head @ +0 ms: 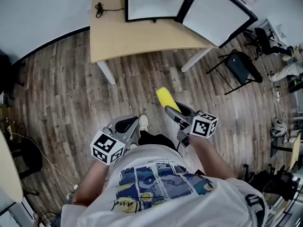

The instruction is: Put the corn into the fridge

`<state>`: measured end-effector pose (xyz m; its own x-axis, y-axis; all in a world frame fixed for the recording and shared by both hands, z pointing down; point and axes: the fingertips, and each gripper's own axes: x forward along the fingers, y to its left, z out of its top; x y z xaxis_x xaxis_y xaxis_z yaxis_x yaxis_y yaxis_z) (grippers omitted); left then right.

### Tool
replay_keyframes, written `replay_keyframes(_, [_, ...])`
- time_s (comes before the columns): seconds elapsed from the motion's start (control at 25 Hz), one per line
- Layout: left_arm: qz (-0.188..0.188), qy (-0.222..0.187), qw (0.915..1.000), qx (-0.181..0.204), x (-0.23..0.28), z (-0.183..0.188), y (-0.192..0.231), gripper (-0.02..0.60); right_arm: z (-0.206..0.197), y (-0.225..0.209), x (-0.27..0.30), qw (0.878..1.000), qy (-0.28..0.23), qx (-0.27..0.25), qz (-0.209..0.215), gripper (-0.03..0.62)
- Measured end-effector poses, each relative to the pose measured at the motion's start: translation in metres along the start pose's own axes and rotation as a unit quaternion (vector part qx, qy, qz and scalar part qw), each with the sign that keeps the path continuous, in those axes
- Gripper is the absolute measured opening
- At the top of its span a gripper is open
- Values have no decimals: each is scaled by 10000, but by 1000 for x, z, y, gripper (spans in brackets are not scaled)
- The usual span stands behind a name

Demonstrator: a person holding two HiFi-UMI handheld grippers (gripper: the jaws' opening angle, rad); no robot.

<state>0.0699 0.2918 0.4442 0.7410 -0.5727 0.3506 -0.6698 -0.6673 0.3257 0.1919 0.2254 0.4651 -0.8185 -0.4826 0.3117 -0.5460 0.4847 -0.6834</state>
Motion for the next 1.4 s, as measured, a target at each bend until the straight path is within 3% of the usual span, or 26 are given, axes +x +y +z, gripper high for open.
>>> replay_keyframes(0.2, [82, 104, 9997, 214, 32, 42, 37, 11, 54, -25, 39, 9989, 70, -450, -82, 244])
replay_keyframes(0.36, [249, -98, 9994, 216, 55, 74, 72, 10, 89, -44, 66, 9960, 154, -877, -117, 244])
replay_keyframes(0.6, [187, -68, 9997, 138, 67, 94, 119, 10, 121, -61, 104, 9943, 108, -1014, -303, 244])
replay_keyframes(0.76, [50, -54, 9999, 115, 68, 103, 161, 10, 140, -71, 132, 9936, 16, -974, -578, 244])
replay_keyframes(1.12, [-580, -111, 9964, 602, 61, 155, 242, 9, 204, -90, 191, 9826, -427, -1091, -1441, 244])
replay_keyframes(1.24, [-573, -62, 9961, 674, 53, 159, 270, 9, 223, -108, 210, 9771, -529, -1166, -1701, 244])
replay_keyframes(1.4, [-335, -101, 9984, 444, 50, 161, 301, 11, 251, -141, 237, 9722, -487, -1244, -1924, 244])
